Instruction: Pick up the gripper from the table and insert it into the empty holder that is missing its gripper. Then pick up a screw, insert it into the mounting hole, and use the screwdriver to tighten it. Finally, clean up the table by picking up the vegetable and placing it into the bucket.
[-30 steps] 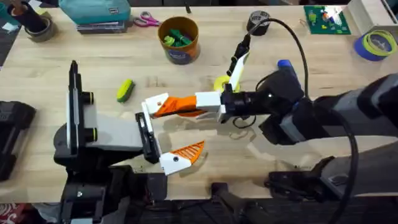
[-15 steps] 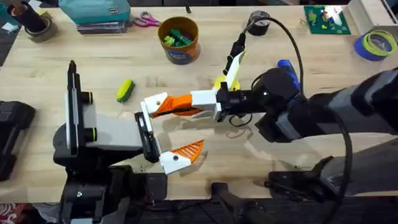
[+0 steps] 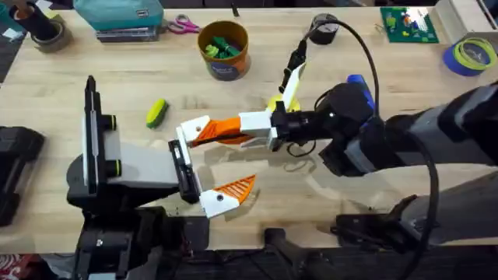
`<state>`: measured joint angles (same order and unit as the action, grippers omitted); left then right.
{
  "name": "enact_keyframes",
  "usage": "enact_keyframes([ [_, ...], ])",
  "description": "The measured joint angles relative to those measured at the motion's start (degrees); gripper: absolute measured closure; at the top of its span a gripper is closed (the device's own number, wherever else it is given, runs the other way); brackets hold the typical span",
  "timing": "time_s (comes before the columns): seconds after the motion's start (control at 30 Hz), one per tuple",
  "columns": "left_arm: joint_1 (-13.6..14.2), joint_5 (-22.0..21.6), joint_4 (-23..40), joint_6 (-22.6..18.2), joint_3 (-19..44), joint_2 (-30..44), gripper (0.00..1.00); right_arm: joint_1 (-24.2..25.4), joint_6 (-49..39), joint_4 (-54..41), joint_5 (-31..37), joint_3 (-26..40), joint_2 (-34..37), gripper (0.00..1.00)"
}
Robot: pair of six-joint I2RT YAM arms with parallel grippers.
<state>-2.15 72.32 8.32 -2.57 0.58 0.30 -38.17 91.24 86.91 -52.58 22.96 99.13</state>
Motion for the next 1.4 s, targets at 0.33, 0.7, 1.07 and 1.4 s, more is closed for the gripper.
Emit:
enact_keyframes([
  [0.33,0.0,0.06,0.0,-0.01,0.0,0.02,0.016,0.11,0.0,-0.09,-0.24,0.11,-0.02,0.992],
  [0.7,0.0,0.06,0.0,-0.02,0.0,0.02,0.015,0.11,0.0,-0.11,-0.24,0.13,-0.01,0.992],
  [1.07,0.04,0.37,0.07,0.0,0.0,0.02,0.015,0.11,-0.13,0.11,-0.19,0.37,0.0,0.656],
  [1.4,0.04,0.37,0.07,0.02,0.0,0.0,0.015,0.15,-0.22,0.13,-0.19,0.52,0.0,0.058],
])
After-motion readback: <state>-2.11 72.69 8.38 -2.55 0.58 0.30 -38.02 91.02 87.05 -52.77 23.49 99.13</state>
